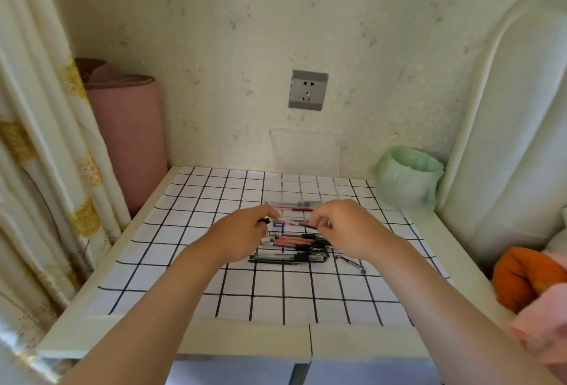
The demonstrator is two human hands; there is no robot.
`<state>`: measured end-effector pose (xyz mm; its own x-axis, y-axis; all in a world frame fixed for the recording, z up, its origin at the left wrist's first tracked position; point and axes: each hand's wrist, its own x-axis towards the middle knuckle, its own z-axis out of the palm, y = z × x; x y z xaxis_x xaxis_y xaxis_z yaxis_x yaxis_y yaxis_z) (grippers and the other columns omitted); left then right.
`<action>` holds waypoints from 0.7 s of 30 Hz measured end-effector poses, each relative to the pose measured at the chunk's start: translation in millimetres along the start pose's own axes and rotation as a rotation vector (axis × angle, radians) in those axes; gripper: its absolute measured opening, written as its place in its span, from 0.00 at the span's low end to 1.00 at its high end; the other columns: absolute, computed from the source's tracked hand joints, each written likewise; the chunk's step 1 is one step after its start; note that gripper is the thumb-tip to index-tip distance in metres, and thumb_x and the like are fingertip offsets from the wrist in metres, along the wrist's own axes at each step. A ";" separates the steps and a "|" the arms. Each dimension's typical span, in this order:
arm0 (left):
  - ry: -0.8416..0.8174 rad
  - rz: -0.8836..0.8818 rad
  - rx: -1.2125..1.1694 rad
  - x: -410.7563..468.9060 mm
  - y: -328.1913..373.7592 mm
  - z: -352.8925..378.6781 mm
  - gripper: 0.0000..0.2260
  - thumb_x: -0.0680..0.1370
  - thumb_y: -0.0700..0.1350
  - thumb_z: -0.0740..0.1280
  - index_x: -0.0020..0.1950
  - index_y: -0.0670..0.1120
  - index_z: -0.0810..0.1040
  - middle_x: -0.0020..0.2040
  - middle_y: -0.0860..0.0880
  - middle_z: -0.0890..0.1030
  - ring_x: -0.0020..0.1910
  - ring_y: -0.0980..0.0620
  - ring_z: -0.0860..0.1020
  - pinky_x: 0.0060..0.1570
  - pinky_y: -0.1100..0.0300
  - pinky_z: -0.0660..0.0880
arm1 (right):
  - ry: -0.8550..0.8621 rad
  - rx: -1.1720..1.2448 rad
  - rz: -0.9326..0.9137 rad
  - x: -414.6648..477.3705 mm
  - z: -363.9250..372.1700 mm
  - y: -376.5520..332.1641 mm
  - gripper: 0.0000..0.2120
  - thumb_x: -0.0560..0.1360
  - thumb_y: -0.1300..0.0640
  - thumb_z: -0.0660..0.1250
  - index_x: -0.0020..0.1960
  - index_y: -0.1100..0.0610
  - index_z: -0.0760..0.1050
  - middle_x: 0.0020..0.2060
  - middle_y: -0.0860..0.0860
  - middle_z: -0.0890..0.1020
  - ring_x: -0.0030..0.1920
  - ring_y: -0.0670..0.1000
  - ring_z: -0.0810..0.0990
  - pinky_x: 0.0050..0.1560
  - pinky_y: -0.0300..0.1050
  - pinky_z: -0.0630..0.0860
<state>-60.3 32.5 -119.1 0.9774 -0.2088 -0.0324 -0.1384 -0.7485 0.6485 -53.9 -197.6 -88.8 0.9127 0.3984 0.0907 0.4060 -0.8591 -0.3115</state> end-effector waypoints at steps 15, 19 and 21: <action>-0.051 0.018 0.010 0.4 5.0 4.0 0.17 0.83 0.42 0.56 0.61 0.63 0.76 0.48 0.59 0.80 0.46 0.51 0.80 0.51 0.54 0.79 | -0.016 0.094 0.021 -2.4 10.0 19.6 0.12 0.77 0.62 0.65 0.52 0.48 0.82 0.46 0.45 0.82 0.46 0.46 0.81 0.51 0.46 0.80; -0.080 0.028 -0.008 2.0 4.3 5.1 0.18 0.83 0.42 0.57 0.63 0.61 0.76 0.49 0.59 0.80 0.39 0.57 0.78 0.42 0.63 0.75 | -0.023 0.078 0.006 -1.5 8.6 21.1 0.12 0.77 0.62 0.66 0.52 0.47 0.82 0.45 0.46 0.82 0.45 0.46 0.81 0.49 0.45 0.79; -0.094 0.023 -0.019 2.2 4.3 5.6 0.18 0.83 0.42 0.57 0.63 0.62 0.77 0.51 0.61 0.80 0.46 0.54 0.79 0.47 0.62 0.76 | -0.029 0.074 -0.008 -1.4 9.3 21.8 0.12 0.76 0.61 0.67 0.52 0.47 0.82 0.45 0.46 0.82 0.44 0.46 0.80 0.48 0.45 0.79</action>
<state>-59.7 25.4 -120.6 0.9545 -0.2846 -0.0885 -0.1564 -0.7311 0.6641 -46.8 -213.9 -104.5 0.9073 0.4152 0.0660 0.4076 -0.8303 -0.3801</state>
